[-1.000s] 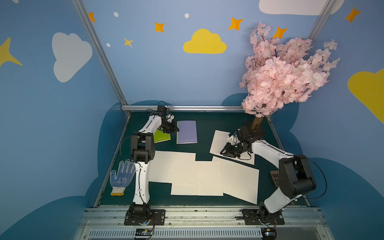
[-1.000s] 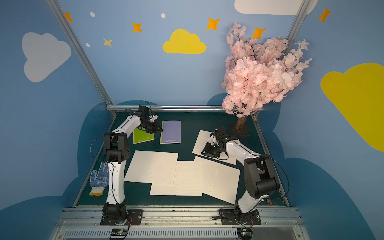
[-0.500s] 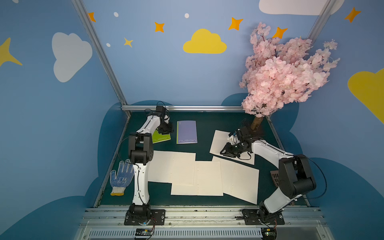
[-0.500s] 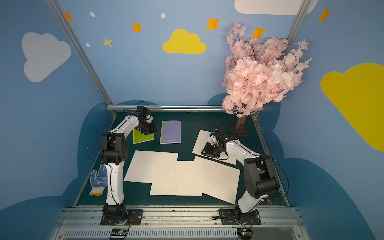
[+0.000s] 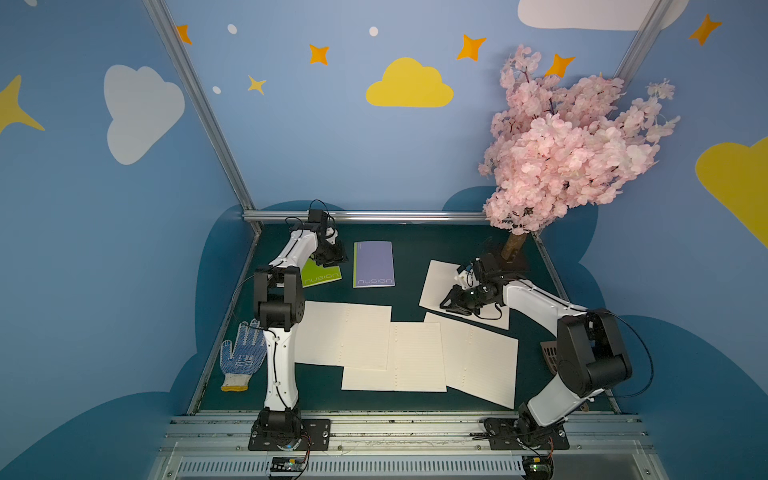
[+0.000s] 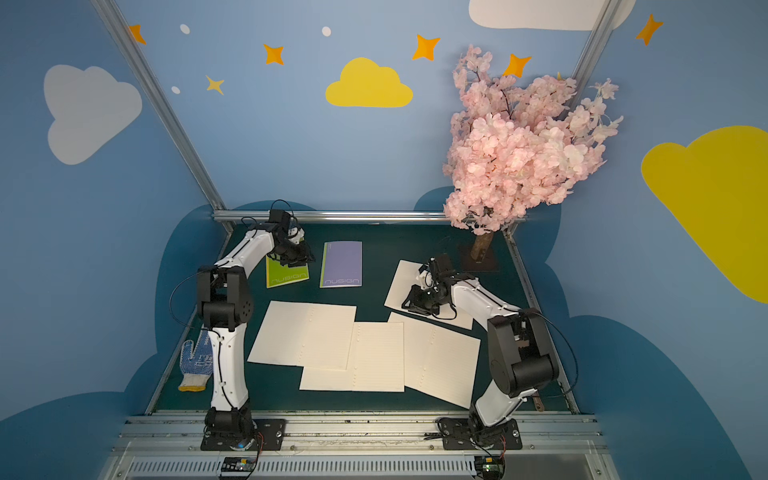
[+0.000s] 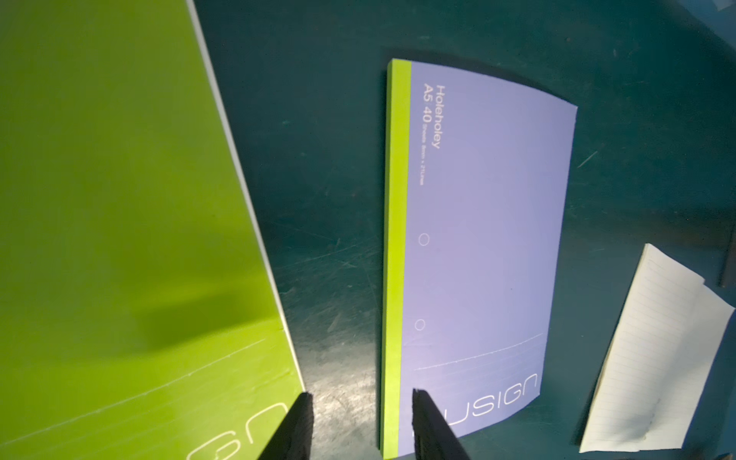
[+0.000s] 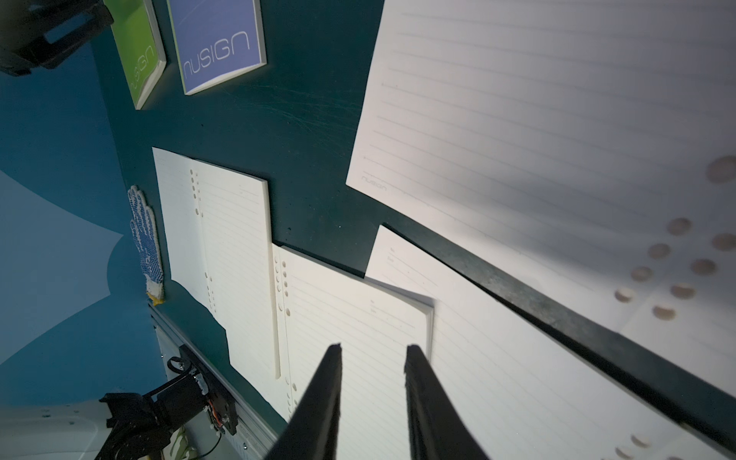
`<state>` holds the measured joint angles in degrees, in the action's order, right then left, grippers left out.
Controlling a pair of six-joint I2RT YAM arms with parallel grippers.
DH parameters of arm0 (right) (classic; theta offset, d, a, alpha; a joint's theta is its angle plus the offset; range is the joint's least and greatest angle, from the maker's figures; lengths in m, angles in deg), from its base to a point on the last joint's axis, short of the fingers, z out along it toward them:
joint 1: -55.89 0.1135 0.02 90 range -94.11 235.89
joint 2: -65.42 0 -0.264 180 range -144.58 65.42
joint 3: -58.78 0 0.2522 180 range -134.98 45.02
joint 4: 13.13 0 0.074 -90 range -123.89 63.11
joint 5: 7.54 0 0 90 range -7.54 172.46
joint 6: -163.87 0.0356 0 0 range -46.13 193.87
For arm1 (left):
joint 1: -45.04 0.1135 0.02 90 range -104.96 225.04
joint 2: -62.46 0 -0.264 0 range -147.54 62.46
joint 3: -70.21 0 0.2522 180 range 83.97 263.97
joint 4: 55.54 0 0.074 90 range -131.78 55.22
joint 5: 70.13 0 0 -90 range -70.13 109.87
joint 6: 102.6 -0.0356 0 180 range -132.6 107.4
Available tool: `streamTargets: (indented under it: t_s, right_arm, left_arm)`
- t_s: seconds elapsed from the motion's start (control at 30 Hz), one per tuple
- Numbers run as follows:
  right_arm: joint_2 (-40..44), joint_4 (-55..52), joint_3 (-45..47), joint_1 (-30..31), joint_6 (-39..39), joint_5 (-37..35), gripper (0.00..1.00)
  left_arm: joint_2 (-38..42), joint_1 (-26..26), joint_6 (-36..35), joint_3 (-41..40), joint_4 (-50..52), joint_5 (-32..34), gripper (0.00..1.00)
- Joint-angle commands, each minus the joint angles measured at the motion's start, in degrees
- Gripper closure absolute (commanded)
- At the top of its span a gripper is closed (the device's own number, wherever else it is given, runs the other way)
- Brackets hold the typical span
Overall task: Close the notebook
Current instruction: Place the notebook at the center of the board.
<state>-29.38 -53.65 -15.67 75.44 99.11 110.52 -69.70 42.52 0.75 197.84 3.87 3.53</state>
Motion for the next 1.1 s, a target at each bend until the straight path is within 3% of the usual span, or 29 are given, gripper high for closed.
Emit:
streamTargets:
  t_s: [0.0, 1.07]
  right_arm:
    - [-0.5, 0.3, 0.7, 0.2, -0.3, 0.1, 0.7]
    - [0.4, -0.6, 0.4, 0.1, -0.6, -0.4, 0.7]
  left_arm:
    - [-0.9, -0.1, 1.3, -0.9, -0.7, -2.4, 0.57]
    - [-2.7, -1.4, 1.9, -5.0, -0.4, 2.5, 0.57]
